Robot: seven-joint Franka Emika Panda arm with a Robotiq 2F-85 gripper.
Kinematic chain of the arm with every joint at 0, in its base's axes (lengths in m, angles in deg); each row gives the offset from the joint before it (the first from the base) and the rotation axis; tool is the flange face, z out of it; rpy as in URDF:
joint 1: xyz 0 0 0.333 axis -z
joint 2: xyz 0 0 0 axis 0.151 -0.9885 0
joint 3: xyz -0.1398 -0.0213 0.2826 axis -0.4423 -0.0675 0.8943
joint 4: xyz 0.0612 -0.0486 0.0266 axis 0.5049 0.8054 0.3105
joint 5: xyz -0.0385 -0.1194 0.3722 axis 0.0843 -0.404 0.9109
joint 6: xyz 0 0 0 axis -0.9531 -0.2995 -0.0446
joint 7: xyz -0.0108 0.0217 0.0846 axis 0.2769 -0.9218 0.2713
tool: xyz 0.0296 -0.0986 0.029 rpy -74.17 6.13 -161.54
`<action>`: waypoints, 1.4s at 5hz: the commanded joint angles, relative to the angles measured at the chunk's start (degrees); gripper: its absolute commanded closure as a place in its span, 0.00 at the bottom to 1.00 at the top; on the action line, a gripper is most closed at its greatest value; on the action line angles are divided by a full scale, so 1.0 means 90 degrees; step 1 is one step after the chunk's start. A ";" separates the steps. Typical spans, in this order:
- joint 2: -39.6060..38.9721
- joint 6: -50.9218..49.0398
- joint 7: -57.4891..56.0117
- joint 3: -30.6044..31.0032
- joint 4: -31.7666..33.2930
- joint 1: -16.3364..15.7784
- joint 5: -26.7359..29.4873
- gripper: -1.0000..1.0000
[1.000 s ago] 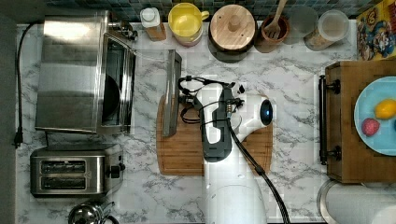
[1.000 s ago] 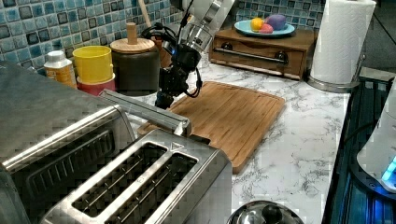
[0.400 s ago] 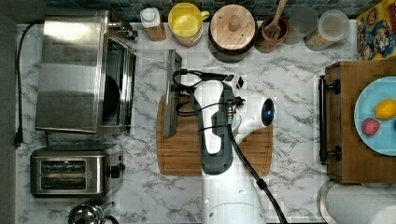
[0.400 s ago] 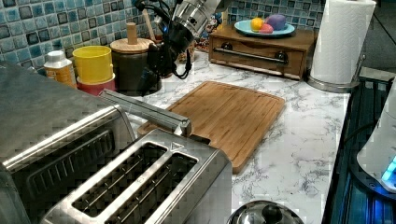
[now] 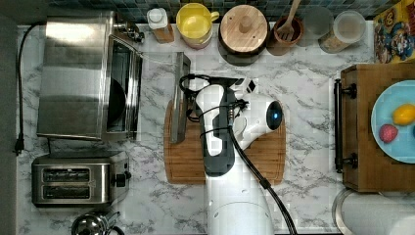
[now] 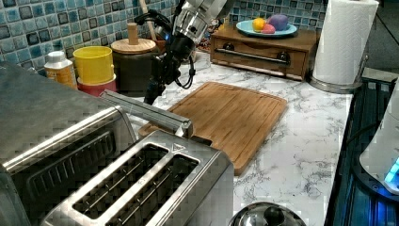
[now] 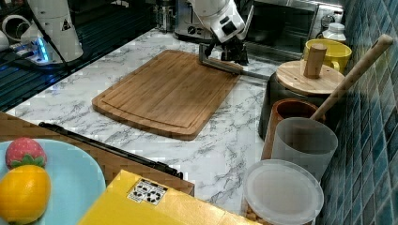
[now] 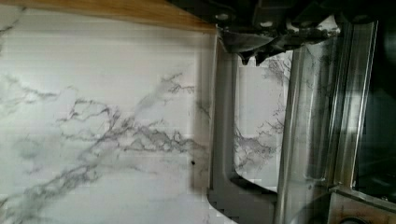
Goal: Close the oven.
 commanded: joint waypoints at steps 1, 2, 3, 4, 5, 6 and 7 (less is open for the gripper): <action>0.0015 -0.0483 0.0704 0.0182 -0.0589 -0.0180 -0.0070 1.00; 0.0071 -0.0413 0.0660 0.0275 -0.0525 -0.0225 0.0144 1.00; 0.0175 -0.0383 0.0683 0.0403 -0.0506 -0.0291 0.0252 1.00; 0.0251 -0.0589 0.0746 0.0619 -0.0611 -0.0357 0.0308 1.00; 0.0502 -0.0573 0.0637 0.0989 -0.0556 -0.0357 0.0622 1.00; 0.0833 -0.0599 0.0845 0.1100 -0.0625 -0.0642 0.0618 1.00; 0.1000 -0.0332 0.1338 0.1248 -0.0811 -0.1012 0.0232 1.00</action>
